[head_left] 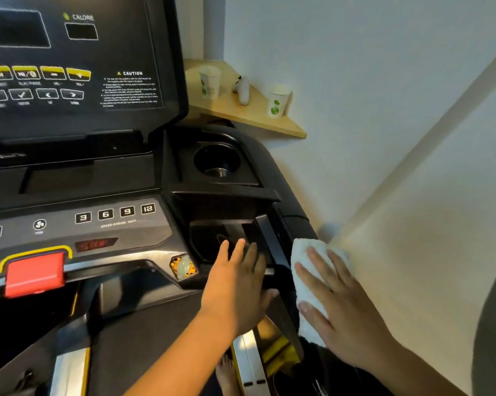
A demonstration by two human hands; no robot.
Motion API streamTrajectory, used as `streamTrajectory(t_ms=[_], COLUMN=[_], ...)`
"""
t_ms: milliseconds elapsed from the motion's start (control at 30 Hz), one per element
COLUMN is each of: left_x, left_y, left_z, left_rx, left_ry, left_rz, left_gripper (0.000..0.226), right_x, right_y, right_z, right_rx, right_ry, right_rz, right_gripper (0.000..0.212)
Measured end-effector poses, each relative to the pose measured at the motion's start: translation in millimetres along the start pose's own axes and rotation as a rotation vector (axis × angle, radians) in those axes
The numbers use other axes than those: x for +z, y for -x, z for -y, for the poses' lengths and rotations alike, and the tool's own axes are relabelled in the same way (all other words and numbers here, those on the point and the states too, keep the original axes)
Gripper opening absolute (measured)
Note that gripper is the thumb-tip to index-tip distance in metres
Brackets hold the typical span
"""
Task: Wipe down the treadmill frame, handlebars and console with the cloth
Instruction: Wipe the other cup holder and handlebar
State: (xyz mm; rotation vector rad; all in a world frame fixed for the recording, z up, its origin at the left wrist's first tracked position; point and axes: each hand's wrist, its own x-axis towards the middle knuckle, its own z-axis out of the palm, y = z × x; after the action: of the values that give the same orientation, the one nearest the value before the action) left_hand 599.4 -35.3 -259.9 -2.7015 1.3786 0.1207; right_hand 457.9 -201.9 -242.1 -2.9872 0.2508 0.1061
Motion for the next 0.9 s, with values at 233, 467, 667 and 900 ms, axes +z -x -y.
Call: streamTrajectory(t_ms=[233,467,667,900], left_x=[-11.5,-11.5,-11.4,-17.5], left_y=[5.8,8.8,6.2,-16.0], left_z=[-1.5,-0.6,-1.4,-4.1], left_rx=[0.005,0.028,0.044,0.102], left_ry=[0.004,-0.055,-0.032,-0.119], left_rz=[-0.036,-0.068,-0.084,0.041], left_gripper=[0.058,0.066,0.060,0.046], right_x=[-7.7,5.2,16.8,-0.1], right_y=[-108.3,-28.7,25.7,-90.9], right_z=[8.9,15.1,11.4,15.5], right_rx=[0.056,0.037,0.036,0.213], right_ry=[0.142,0.207,0.268,0.025], right_rz=[-0.116,-0.157,-0.049,-0.005], right_gripper=[0.049,0.050,0.058,0.054])
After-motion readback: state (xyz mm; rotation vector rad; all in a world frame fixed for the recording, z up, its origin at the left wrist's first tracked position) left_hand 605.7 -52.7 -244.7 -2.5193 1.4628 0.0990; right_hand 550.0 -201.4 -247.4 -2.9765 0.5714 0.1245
